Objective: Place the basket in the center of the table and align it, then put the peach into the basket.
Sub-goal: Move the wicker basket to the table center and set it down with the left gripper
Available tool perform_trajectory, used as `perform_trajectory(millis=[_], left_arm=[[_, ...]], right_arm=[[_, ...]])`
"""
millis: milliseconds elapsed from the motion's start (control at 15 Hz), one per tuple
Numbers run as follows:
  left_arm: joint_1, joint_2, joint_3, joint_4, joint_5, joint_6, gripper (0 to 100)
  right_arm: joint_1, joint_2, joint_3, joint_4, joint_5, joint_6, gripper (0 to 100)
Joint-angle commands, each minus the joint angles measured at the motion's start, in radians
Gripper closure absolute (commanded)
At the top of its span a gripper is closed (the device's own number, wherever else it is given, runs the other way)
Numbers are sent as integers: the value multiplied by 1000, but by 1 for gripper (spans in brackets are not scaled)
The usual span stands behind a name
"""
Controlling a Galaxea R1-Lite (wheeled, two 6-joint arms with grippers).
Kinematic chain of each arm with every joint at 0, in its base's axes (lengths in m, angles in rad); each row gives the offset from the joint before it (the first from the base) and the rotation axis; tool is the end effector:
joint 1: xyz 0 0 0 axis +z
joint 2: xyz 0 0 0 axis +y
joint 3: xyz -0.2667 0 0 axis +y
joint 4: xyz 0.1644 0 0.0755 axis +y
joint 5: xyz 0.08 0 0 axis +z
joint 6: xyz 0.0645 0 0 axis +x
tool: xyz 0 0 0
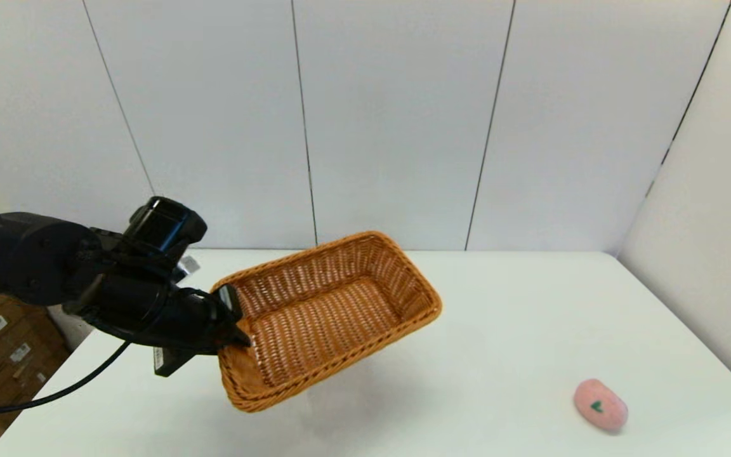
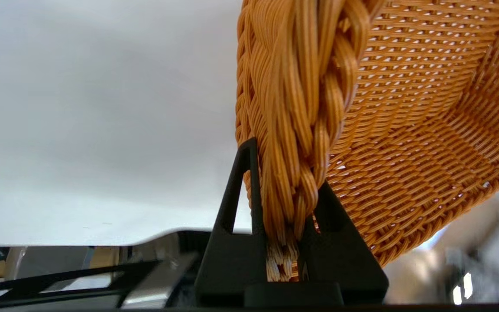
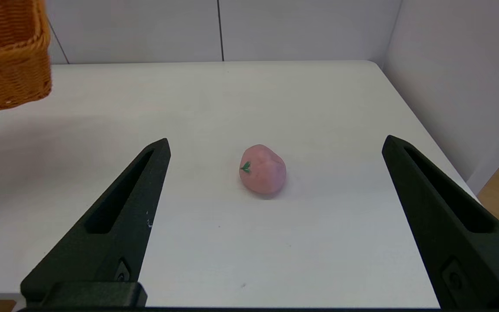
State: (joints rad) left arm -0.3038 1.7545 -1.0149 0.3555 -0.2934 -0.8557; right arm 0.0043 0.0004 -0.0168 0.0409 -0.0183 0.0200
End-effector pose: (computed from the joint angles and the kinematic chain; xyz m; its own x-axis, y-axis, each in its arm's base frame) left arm 0.2673 -0.1033 0.0812 0.3318 -0.4071 -0.8510 -0.3698 0.7737 -0.5143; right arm 0.0409 -0.0010 0.0748 0.9996 -0.0140 -0.0245 0.0145 0.9997 0.0195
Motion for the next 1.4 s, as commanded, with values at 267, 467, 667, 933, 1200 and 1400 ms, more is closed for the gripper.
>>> perform_trajectory(millis=[267, 467, 667, 933, 1200, 1400], left_arm=[[-104, 214, -39, -115, -36, 86, 100], [-106, 243, -71, -118, -98, 113, 100], [-115, 287, -96, -118, -128, 138, 100], [-139, 321, -114, -118, -145, 156, 100], [-153, 346, -120, -113, -147, 195, 100], [-159, 347, -116, -110, -145, 215, 100]], right_arm=[[0, -2, 0, 1, 1, -2, 0], [0, -2, 0, 1, 0, -2, 0], [0, -2, 0, 1, 0, -2, 0], [0, -2, 0, 1, 1, -2, 0], [0, -2, 0, 1, 0, 0, 0], [0, -2, 0, 1, 0, 0, 0]])
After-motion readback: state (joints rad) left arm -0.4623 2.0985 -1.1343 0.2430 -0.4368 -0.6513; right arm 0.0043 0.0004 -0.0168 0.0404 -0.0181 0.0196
